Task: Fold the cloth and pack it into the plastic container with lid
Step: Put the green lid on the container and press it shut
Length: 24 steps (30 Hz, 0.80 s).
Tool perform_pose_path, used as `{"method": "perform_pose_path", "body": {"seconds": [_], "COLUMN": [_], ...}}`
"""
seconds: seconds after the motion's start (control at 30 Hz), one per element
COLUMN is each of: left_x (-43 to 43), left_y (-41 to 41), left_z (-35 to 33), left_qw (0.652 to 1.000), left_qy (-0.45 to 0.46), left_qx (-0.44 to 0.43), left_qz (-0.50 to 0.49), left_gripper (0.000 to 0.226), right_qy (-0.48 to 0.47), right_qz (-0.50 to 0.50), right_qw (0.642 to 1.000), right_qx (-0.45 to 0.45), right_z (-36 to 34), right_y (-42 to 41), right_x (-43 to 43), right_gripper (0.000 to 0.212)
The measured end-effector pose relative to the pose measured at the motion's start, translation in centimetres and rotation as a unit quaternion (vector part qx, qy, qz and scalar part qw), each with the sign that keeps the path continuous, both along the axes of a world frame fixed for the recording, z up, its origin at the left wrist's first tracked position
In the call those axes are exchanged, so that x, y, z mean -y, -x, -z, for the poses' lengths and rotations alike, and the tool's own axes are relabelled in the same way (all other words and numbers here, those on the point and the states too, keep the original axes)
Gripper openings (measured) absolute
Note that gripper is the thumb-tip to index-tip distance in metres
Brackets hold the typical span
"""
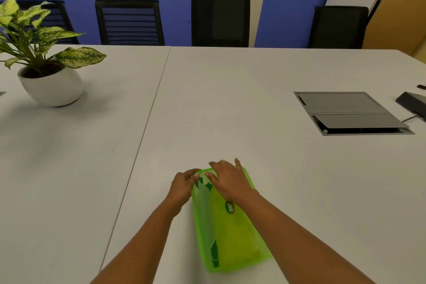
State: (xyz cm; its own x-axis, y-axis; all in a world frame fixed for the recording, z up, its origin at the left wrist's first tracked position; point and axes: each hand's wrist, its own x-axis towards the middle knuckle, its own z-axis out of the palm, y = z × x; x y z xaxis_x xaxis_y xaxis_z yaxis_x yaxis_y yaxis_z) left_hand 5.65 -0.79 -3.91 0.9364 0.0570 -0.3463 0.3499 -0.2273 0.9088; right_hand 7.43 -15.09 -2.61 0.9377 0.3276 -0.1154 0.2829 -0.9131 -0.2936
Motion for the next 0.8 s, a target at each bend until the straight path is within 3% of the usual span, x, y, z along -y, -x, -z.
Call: {"method": "perform_pose_path", "body": {"seconds": [0.1,0.2,0.37,0.63,0.8], "left_x": [-0.3,0.3,1.1,1.6,1.6], "left_y": [-0.5,-0.5,0.1,0.0,-0.1], "left_z": [0.1,0.4,0.7,1.4,1.7], "left_qw": [0.998,0.99,0.935,0.944,0.948], "left_qy": [-0.038,-0.143,-0.352,-0.293,-0.269], "left_qx": [0.019,0.013,-0.008,0.057,0.073], "left_qz": [0.042,0.001,0.049,0.14,0.153], "left_gripper": [0.033,0.035,0.055,0.054,0.048], "right_qy": [0.002,-0.036,-0.078,-0.093,-0.133], "right_qz": [0.029,0.081,0.139,0.121,0.151], "right_qw": [1.0,0.996,0.985,0.973,0.96], "right_qx": [-0.01,-0.01,-0.067,-0.17,-0.193], "right_z": [0.3,0.7,0.9,0.4,1.1], "right_y": [-0.2,-0.1,-0.5,-0.7,-0.9], "right_x": [-0.4,-0.6,-1.0,-0.3,-0.1], "right_gripper": [0.047,0.043,0.039,0.052,0.046]}}
